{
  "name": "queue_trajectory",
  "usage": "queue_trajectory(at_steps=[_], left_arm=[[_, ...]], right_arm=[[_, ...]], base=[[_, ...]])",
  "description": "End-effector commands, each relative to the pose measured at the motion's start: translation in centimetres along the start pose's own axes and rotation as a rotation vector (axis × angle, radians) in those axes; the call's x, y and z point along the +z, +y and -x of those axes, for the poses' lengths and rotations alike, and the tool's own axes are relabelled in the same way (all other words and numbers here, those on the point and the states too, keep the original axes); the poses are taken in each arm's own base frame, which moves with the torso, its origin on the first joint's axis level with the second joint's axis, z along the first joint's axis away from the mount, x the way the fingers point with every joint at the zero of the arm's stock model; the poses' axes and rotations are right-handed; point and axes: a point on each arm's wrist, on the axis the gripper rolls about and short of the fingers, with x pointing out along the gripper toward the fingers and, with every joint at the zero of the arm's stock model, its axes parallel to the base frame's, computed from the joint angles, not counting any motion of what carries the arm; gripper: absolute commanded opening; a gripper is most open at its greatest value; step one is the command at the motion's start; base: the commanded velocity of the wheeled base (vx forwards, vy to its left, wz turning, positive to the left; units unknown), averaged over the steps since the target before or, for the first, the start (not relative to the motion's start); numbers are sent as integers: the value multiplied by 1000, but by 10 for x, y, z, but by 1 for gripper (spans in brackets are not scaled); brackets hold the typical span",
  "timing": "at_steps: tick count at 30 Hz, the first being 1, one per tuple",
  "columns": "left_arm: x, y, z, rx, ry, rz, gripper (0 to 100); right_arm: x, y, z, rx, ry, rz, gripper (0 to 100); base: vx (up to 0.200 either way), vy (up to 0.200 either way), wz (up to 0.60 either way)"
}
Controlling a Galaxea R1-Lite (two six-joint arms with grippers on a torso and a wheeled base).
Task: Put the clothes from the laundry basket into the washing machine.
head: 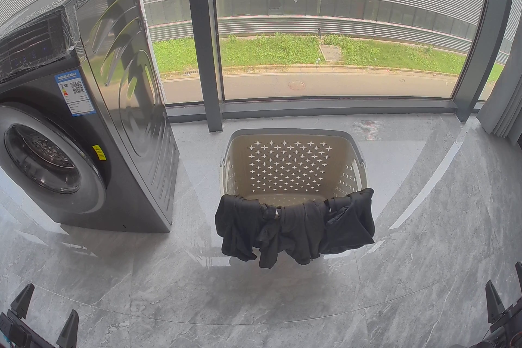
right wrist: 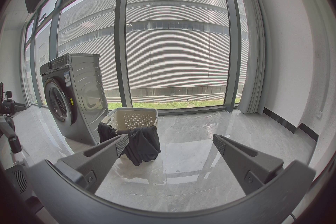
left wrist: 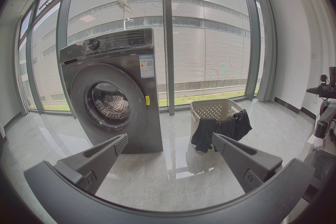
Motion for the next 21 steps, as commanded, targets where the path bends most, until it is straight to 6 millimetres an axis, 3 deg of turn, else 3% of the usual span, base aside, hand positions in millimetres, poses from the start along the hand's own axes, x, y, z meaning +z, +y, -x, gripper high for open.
queue_trajectory(at_steps=[1,5,14,21], left_arm=[[-5,0,0,-1,0,0,100],[-5,0,0,-1,0,0,100],[-5,0,0,1,1,0,100],[-5,0,0,-1,0,0,100]], right_arm=[[-5,0,0,0,1,0,100],[-5,0,0,0,1,0,100],[-5,0,0,0,1,0,100],[-5,0,0,0,1,0,100]], base=[[0,0,0],[0,0,0],[200,0,0],[0,0,0]])
